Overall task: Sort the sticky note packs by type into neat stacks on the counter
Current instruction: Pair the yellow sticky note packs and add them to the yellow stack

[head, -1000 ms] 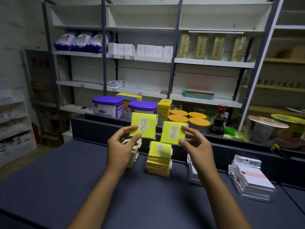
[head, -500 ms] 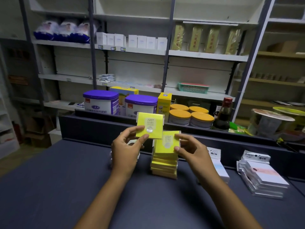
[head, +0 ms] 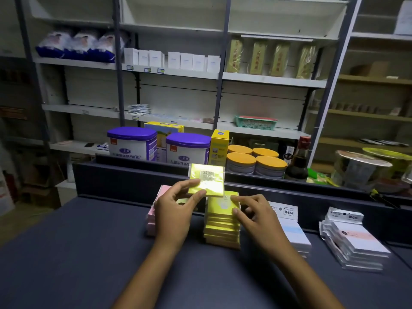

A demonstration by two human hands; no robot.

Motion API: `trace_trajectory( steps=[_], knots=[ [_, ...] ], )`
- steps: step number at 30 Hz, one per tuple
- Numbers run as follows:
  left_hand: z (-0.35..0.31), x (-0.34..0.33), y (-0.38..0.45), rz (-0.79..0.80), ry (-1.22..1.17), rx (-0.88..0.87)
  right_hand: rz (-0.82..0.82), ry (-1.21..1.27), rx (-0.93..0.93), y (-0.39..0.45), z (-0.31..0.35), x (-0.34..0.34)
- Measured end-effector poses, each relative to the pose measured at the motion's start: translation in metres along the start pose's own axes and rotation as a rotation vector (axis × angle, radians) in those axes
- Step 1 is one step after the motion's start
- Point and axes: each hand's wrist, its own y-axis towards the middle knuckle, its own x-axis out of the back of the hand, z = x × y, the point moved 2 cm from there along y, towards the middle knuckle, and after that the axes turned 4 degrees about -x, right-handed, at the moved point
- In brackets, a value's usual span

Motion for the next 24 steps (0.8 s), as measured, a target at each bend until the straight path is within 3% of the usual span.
trace_trajectory(
  steps=[5,9,24],
  knots=[
    [0.002,-0.006,-0.003,0.066,0.125,-0.028,-0.196,0.168,-0.012,0.000,0.003,0.023],
    [-0.002,-0.014,-0.008,0.144,0.291,-0.131,-0.298,0.135,0.014,-0.001,0.005,0.035],
    [-0.003,-0.033,-0.024,0.300,0.712,-0.282,-0.230,0.063,0.055,0.000,0.001,0.026]
  ],
)
